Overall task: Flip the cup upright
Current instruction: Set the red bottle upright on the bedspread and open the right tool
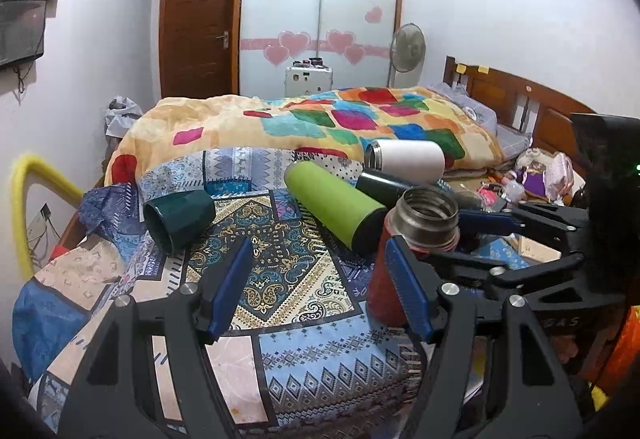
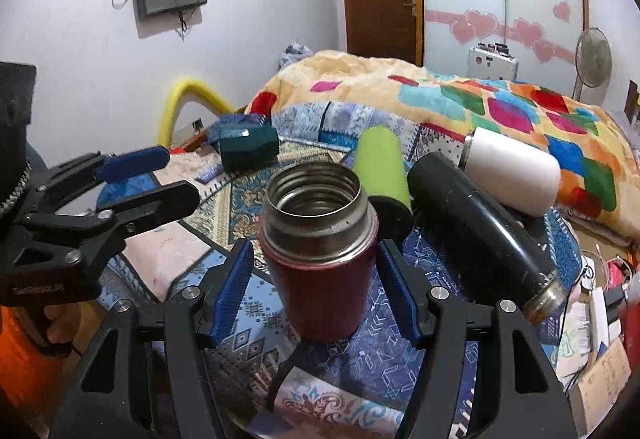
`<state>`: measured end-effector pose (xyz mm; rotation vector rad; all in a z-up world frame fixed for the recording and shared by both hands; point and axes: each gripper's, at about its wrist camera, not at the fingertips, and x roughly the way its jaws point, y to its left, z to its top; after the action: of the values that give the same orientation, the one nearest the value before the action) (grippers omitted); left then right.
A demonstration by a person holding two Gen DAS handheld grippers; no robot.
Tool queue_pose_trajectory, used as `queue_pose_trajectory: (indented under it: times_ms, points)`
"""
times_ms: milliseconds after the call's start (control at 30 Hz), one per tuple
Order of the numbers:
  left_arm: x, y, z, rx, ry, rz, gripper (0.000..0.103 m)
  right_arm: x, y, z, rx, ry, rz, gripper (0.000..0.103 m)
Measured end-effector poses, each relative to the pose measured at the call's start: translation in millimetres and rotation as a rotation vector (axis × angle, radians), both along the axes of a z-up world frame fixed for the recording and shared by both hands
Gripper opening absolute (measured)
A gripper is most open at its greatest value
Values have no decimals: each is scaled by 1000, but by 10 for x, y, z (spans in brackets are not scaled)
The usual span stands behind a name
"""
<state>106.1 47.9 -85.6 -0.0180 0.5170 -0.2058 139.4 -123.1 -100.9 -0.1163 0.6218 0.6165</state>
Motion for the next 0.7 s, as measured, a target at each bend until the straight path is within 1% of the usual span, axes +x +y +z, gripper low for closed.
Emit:
queue_pose_trajectory:
  times_ms: [100,233,400,533,600,633,700]
  points:
    - [-141,-25,142,-14,-38,12,69,-137,-98,172,29,-53,-23,61]
    - [-422,-84,437,-33,-121,25,69,-406,-310,490,98,-149,-64,62]
    - [-811,-237,753,-7,-240,79,69,-754,-534,802,176,-263,-105,69]
    - [-1091,-390,887,16,-318,123,77,-975,-636,914,222,-316,-132,71]
    - [-1222,-457,922,30,-355,143,84,-1064,-672,924,233,-336,-149,78]
    - [-1260,-470,931,28,-361,144,86,-1098,-682,927,237,-346,-155,84]
    - [-1336,-496,935,20,-368,146,90,-1160,-691,926,242,-363,-167,85]
